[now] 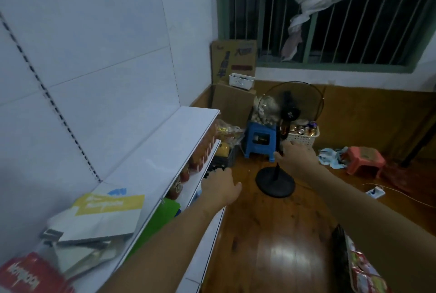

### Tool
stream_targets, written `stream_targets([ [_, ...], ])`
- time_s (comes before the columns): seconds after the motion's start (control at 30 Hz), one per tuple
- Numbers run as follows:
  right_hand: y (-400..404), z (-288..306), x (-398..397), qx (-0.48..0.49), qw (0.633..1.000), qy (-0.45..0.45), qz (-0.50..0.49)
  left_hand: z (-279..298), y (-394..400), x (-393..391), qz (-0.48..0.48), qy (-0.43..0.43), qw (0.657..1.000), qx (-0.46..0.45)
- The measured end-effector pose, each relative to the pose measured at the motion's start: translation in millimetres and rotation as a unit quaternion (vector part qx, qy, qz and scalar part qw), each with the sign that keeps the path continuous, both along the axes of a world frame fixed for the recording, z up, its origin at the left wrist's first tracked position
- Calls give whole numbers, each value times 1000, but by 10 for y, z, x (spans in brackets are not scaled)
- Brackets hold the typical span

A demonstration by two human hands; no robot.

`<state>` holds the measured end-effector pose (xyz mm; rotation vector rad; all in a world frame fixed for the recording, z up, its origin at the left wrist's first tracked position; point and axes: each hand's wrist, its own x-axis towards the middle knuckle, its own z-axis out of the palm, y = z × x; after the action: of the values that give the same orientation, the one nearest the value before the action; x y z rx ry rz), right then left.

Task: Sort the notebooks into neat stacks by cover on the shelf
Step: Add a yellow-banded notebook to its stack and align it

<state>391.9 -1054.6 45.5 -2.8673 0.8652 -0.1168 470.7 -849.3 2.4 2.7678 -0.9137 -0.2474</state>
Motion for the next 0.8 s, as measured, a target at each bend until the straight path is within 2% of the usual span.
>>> stream_targets([
  [0.13, -171, -138, 682, 17, 999, 9, 38, -20, -60, 419, 69, 1, 998, -4],
  [0.27, -135, -143, 1545, 20, 988, 16, 154, 27, 53, 810, 191, 16, 981, 1],
  [0.4, 237, -205, 2222, 43, 965, -1, 259, 0, 365, 962, 302, 18, 953, -5],
  [0.6, 1420, -437, 2601, -20, 887, 7, 461, -118, 1155, 792, 458, 37, 888, -8],
  [0.8, 2521, -585, 2607, -10, 820, 19, 572, -234, 1924, 540, 581, 47, 809, -67],
])
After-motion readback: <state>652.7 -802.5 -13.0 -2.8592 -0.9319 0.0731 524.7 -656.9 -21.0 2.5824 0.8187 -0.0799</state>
